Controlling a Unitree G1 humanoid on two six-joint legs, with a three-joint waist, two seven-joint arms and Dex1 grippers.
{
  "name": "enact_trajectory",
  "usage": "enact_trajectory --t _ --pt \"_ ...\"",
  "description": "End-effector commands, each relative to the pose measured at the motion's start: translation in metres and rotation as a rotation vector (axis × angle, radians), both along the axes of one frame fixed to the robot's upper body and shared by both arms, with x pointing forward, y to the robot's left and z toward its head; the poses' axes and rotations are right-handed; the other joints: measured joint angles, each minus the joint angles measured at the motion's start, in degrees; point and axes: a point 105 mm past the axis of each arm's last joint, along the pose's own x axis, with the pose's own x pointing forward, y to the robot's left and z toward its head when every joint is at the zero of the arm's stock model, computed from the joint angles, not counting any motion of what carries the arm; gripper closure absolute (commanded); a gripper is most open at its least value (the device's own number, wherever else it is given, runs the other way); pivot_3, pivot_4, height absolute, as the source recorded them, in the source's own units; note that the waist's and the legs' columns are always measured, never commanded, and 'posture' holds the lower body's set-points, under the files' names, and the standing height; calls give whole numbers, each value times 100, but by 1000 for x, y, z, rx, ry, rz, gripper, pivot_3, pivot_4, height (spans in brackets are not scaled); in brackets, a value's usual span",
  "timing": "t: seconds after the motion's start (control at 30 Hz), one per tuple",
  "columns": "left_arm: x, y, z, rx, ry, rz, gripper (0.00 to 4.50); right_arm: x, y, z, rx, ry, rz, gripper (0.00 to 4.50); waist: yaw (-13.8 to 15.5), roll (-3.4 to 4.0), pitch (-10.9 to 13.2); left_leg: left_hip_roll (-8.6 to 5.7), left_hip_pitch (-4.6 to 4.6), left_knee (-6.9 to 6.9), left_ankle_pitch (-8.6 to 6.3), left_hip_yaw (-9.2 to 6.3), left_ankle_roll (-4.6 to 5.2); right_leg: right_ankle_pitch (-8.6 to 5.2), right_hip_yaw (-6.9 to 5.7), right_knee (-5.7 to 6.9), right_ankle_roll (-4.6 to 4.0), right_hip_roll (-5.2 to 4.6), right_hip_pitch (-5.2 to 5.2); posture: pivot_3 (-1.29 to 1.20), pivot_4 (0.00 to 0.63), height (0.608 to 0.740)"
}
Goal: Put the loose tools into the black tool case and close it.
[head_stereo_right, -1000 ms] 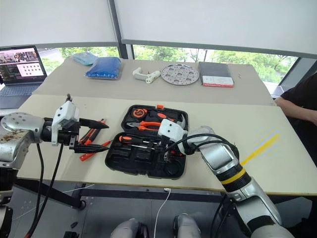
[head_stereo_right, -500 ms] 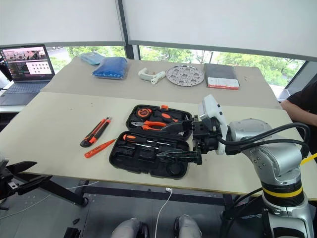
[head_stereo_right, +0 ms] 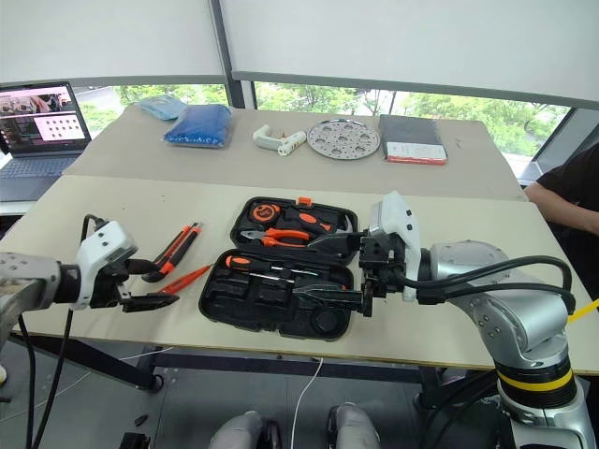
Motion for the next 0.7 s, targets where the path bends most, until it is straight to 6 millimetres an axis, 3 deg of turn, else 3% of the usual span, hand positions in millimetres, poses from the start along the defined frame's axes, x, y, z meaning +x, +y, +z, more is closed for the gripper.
enact_trajectory --t 0.03,0.3,0.43,0.57,0.7 --pt "7 -10 -5 16 21 -22 0 -5 -3 9 10 -55 -15 52 21 0 0 0 -2 1 0 0 0 0 -1 0 0 0 -1 0 150 718" --pt "16 -6 -32 72 63 -17 0 -4 -5 9 -1 -58 -35 52 40 -1 0 0 -1 2 6 0 10 0 0 0 -1 -3 -2 0 150 718" --pt "21 -4 -43 80 86 0 974 -6 -6 9 -10 -60 -24 0 73 0 0 -2 3 4 6 0 12 0 1 1 0 -9 2 0 150 718" --pt "24 -5 -50 74 103 -7 2663 -9 -5 9 -29 -67 -4 0 75 2 -1 -1 13 4 6 -1 13 0 3 3 0 -14 10 0 150 718" --pt "29 2 -48 72 94 10 4076 -11 -6 8 -54 -76 5 0 78 4 -3 -1 18 4 7 -3 15 0 2 3 0 -15 16 0 150 718"
